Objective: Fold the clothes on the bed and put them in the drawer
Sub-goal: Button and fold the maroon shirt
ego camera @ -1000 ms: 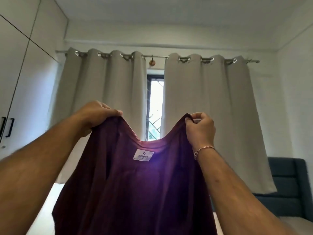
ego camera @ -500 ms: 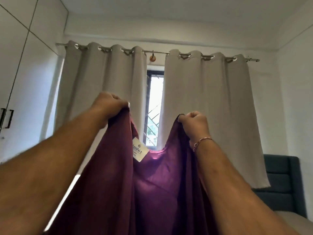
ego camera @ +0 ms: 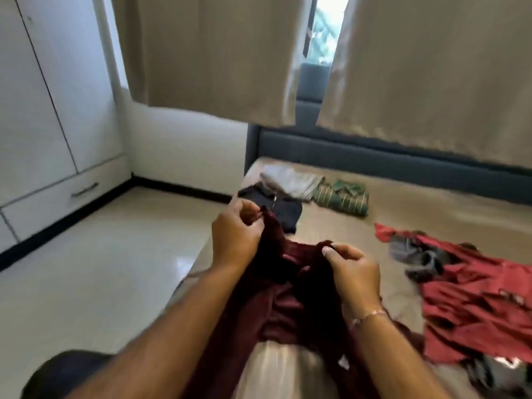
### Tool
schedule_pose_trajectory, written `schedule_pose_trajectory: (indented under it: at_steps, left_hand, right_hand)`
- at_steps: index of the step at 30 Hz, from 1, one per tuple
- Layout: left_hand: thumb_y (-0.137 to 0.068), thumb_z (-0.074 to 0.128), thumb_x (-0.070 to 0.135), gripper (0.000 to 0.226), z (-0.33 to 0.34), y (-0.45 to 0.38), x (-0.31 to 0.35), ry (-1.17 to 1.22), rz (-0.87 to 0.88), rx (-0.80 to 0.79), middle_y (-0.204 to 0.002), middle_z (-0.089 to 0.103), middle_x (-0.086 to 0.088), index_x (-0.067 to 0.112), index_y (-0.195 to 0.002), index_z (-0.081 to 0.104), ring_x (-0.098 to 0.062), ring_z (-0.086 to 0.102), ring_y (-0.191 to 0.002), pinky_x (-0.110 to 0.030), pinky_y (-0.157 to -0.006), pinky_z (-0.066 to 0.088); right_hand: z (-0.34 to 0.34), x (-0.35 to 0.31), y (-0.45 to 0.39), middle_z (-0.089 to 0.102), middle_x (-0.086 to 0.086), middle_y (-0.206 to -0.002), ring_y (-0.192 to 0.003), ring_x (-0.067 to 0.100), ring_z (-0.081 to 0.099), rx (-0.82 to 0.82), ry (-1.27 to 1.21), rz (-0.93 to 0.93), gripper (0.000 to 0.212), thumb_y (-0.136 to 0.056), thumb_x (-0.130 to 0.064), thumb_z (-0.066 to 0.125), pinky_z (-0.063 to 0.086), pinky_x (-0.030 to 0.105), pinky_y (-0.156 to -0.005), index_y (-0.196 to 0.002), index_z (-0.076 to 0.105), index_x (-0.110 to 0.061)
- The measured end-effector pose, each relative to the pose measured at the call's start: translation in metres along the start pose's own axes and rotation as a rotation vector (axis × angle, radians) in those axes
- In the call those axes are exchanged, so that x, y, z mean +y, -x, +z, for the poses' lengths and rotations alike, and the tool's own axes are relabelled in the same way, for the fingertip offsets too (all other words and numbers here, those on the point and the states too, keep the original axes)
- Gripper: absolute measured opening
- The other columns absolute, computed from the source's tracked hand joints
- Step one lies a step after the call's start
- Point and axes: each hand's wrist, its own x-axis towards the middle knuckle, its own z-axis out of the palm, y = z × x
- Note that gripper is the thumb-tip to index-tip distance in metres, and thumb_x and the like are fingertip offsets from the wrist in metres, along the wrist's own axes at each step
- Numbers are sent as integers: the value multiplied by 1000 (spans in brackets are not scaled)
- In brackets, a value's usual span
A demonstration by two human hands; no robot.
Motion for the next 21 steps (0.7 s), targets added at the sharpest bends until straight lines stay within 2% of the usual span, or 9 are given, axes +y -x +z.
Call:
schedule_pose_trajectory:
  at_steps: [3, 5, 7, 9, 10, 13, 15, 17, 21]
  left_hand:
    - [-82, 84, 10, 23, 13, 68, -56, 58, -103, 29, -74, 68, 10, 27, -79, 69, -7, 65, -71, -22, -69, 51]
    - [-85, 84, 13, 20, 14, 105, -73, 79, -137, 58, -76, 67, 10, 25, -82, 69, -10, 66, -73, -18, -69, 50]
    - [-88, 82, 18, 19, 14, 128, -82, 74, -153, 48, -76, 66, 12, 24, -82, 65, -9, 65, -72, -15, -66, 48]
    - [-89, 82, 16, 16, 20, 137, -88, 68, -136, -14, -80, 69, 14, 24, -86, 68, -7, 68, -76, -16, -69, 50]
    - [-89, 81, 12, 16, 22, 138, -88, 90, -134, -57, -85, 72, 16, 25, -92, 72, -5, 70, -81, -15, -73, 52]
    - [-89, 79, 11, 21, 33, 136, -91, 162, -147, -176, -100, 76, 16, 23, -106, 77, -5, 73, -95, -19, -82, 57]
    - [-92, 73, 23, 13, 38, 136, -94, 191, -124, -214, -100, 74, 13, 21, -104, 78, -12, 72, -96, -22, -82, 57]
    - [-95, 69, 32, 16, 44, 137, -95, 223, -139, -194, -97, 73, 11, 19, -97, 79, -15, 72, -93, -24, -80, 56]
    - [-95, 74, 30, 14, 54, 138, -95, 231, -190, -181, -96, 73, 10, 18, -94, 81, -12, 73, -91, -21, -77, 55]
  right_hand:
    - [14, 62, 41, 80, 10, -93, -101, 34, 75, -32, -219, 265, 8, -86, -8, 81, 57, 54, -100, -83, 81, -16]
    - [20, 78, 62, 80, 13, -98, -106, 36, 73, -1, -301, 349, 8, -87, -5, 79, 56, 52, -102, -87, 81, -13]
    - [25, 83, 72, 79, 12, -96, -95, 29, 75, -8, -334, 369, 8, -88, -4, 77, 60, 42, -92, -92, 78, -10]
    - [30, 82, 70, 77, 6, -86, -71, 18, 69, -40, -338, 380, 9, -90, -3, 74, 58, 25, -65, -94, 76, -11]
    - [32, 79, 71, 75, 5, -82, -66, 15, 66, -62, -357, 396, 10, -91, -3, 72, 54, 21, -57, -94, 73, -12]
    - [39, 78, 68, 73, 12, -83, -74, 21, 73, -99, -484, 501, 10, -94, 0, 68, 60, 26, -65, -97, 66, -9]
    - [41, 78, 66, 71, 15, -83, -75, 22, 72, -89, -511, 517, 9, -93, 3, 67, 62, 28, -70, -96, 66, -6]
    - [41, 80, 62, 72, 13, -82, -74, 20, 71, -82, -520, 514, 9, -93, 3, 66, 62, 27, -71, -93, 67, -6]
    - [41, 84, 56, 71, 11, -79, -72, 18, 70, -120, -501, 502, 11, -94, 1, 65, 61, 25, -67, -88, 68, -7]
